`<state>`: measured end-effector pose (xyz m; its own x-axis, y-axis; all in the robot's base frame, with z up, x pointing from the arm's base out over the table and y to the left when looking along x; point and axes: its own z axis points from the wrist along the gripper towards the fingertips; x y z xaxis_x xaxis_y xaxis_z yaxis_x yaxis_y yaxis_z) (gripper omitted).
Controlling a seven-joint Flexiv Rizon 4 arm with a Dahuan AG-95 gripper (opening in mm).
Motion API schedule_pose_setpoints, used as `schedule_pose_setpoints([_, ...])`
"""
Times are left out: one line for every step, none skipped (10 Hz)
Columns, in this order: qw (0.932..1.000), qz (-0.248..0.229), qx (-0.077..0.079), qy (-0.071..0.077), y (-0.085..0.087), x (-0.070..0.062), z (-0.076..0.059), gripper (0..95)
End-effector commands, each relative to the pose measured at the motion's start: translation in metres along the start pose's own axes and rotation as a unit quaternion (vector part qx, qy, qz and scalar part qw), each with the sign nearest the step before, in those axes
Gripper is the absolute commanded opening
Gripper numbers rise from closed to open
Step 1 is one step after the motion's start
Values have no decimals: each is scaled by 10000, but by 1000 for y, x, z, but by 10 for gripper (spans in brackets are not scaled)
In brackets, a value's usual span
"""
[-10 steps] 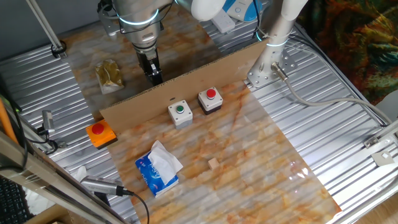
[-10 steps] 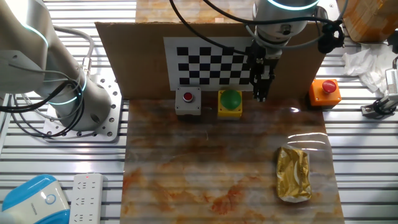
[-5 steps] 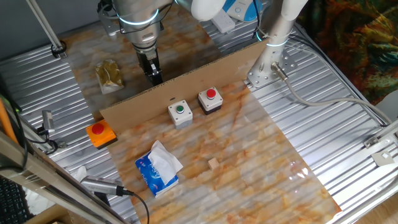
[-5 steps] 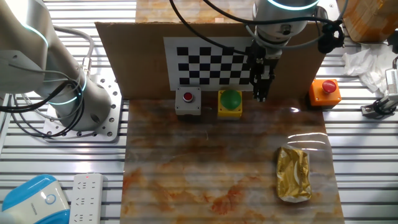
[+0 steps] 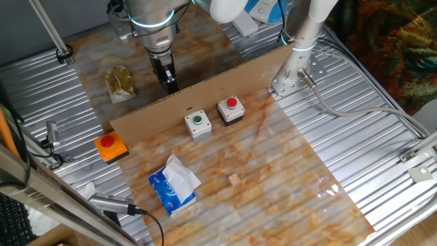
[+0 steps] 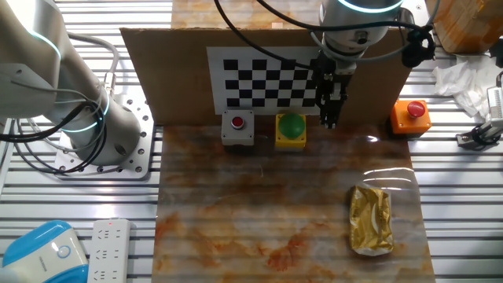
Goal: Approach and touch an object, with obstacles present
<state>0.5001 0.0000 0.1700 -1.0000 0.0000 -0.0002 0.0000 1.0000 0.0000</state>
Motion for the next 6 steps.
schedule_pose_setpoints([9988,-234,359,-228,0,0,0,0])
schedule_pose_setpoints([9988,-235,375,-214,0,0,0,0])
schedule_pose_setpoints([9988,-232,378,-211,0,0,-1,0])
schedule_pose_setpoints([9988,-230,378,-212,0,0,-1,0])
schedule_pose_setpoints([9988,-227,378,-211,0,1,-1,0])
schedule_pose_setpoints([9988,-221,377,-212,1,1,-2,0])
